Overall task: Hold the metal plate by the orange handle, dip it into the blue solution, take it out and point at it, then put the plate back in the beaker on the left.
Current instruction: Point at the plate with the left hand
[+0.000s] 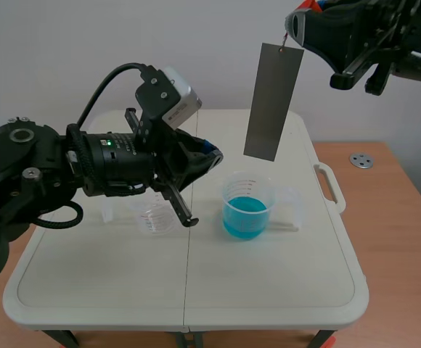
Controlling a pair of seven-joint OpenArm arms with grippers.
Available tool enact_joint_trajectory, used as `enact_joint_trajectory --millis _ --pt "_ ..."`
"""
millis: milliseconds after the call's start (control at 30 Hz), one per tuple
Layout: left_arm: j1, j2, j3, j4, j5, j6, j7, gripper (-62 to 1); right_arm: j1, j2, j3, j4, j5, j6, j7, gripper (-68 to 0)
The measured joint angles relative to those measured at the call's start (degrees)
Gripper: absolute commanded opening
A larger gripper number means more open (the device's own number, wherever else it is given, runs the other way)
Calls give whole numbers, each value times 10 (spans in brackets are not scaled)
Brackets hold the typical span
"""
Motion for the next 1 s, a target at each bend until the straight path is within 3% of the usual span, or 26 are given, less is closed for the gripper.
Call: enact_joint_trajectory --millis 300,1000 --pt "-29 33 0 -71 3 10 -1 -594 0 0 0 0 0 0 -1 -662" --pt "-30 33 0 -73 12 17 -4 -594 0 0 0 0 0 0 -2 -662"
